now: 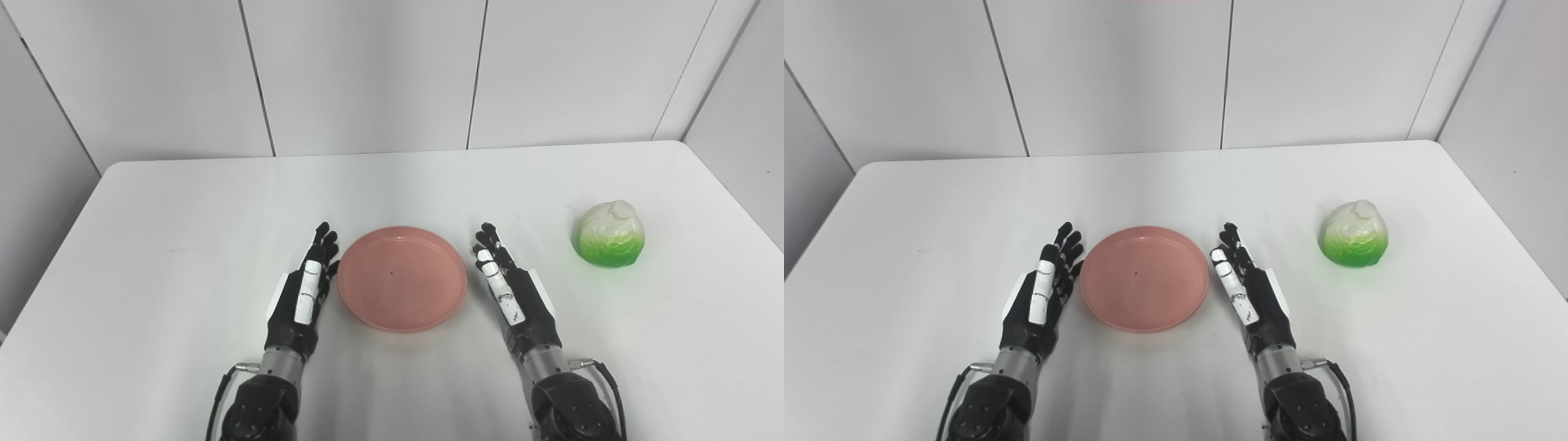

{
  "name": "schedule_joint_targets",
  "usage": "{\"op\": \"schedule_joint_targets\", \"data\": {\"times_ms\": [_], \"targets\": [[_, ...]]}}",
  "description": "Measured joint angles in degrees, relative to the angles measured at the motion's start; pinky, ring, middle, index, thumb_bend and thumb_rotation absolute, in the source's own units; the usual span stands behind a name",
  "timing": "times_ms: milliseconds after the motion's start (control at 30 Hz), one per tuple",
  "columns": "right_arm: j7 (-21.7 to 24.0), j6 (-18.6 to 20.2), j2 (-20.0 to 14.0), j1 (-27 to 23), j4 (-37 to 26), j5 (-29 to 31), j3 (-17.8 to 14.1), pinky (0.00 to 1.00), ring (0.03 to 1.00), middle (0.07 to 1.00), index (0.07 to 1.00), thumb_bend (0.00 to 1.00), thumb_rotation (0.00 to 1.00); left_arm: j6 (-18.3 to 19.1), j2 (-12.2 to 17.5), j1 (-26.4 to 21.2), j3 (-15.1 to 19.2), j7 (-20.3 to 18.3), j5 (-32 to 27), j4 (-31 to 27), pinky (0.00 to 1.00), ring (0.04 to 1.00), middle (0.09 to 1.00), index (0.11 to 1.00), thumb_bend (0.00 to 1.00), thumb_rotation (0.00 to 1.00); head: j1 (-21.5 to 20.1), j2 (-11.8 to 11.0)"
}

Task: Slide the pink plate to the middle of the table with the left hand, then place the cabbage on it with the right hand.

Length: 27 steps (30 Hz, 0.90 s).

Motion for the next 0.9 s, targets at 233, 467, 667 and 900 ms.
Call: {"op": "schedule_joint_targets", "data": {"times_ms": [233,467,667,900], "targets": [[-1.5,-0.4,-0.9,-1.4,1.1,-2.1,-1.0,0.98,0.957,0.964,0.979,0.63,0.87,-2.8,-1.2,-1.1,0.3,5.2,3.9,1.9,1.00,1.000,1.000,1.000,0.64,1.00,-1.0,-0.4],[-2.4,-2.2,-3.6,-5.6,1.4,-4.2,-2.7,0.99,0.966,0.963,0.986,0.71,0.91,-5.3,-2.1,-4.2,1.0,6.1,3.0,6.2,1.00,1.000,1.000,1.000,0.70,1.00,-1.8,-2.2],[-2.0,-0.6,-10.0,-7.9,-3.1,-13.2,-1.0,0.95,0.952,0.949,0.961,0.63,0.91,-6.0,-2.3,-4.7,1.7,6.4,2.1,7.2,1.00,1.000,1.000,1.000,0.66,1.00,-2.5,-2.8],[-1.4,6.1,-13.2,-10.7,-6.3,-21.0,-0.6,0.88,0.936,0.944,0.949,0.66,0.63,-5.8,-1.9,-4.7,2.1,6.4,2.0,7.0,1.00,1.000,1.000,0.999,0.69,1.00,-6.3,-2.6]]}}
